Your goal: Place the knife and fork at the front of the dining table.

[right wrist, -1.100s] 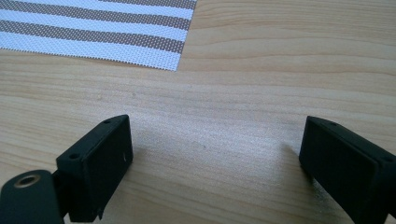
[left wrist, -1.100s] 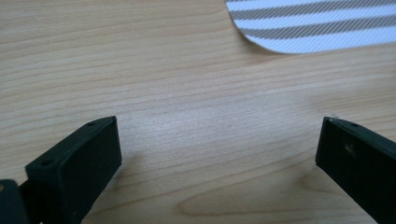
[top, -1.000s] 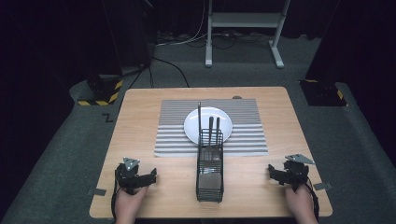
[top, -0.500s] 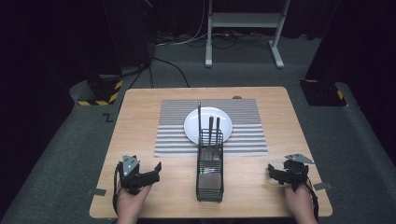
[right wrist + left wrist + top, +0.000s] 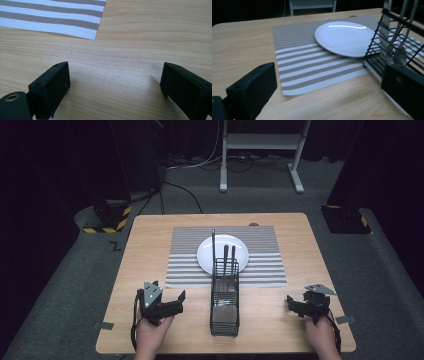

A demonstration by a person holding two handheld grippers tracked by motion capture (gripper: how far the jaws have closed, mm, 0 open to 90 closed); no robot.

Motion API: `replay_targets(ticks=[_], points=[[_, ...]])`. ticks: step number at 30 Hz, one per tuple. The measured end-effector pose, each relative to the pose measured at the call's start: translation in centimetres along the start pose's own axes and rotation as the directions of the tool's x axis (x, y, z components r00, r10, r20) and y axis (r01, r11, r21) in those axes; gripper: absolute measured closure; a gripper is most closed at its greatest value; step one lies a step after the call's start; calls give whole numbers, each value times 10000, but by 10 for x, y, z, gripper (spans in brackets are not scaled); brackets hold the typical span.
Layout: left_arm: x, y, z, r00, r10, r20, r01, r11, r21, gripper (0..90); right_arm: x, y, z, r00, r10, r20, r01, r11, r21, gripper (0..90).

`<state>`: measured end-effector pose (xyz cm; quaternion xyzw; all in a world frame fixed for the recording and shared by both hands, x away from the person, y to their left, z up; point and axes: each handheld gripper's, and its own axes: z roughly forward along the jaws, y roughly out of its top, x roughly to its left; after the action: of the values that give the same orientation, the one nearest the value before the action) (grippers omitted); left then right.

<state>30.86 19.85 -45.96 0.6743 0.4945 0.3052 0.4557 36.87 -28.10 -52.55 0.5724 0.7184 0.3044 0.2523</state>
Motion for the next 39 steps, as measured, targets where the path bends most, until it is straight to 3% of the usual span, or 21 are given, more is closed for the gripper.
replay_targets(ticks=[9,12,14,16,20,24,29,34,35,39], points=[[-14,11,4,9988,35,482,-20,9995,-308,5,0,0,0,10000,21,18,-21,10000,3,88],[-17,12,7,9976,-163,679,190,9990,-393,5,0,0,0,10000,47,8,-47,10000,21,88],[-24,14,7,9975,248,657,-219,9987,-450,5,0,0,0,10000,43,12,-43,10000,19,88],[-28,17,7,9962,401,771,-356,9977,-585,6,0,0,0,10000,35,11,-35,10000,11,88],[-35,23,8,9917,-43,1288,166,9954,-948,21,0,0,0,10000,41,5,-41,10000,18,88],[-37,30,12,9850,-288,1702,564,9856,-1596,73,1,0,0,10000,27,0,-27,10000,13,89],[-42,46,12,9886,-397,1449,689,9769,-2024,130,1,-1,-1,10000,19,23,-19,10000,-1,91],[-45,59,17,9934,-114,1143,394,9686,-2454,148,1,0,0,10000,19,7,-19,10000,4,91],[-46,64,20,9941,-211,1068,474,9669,-2506,149,1,0,0,10000,20,7,-20,10000,5,91],[-49,70,29,9952,-251,946,474,9691,-2422,151,1,0,0,10000,21,7,-21,10000,6,91]])
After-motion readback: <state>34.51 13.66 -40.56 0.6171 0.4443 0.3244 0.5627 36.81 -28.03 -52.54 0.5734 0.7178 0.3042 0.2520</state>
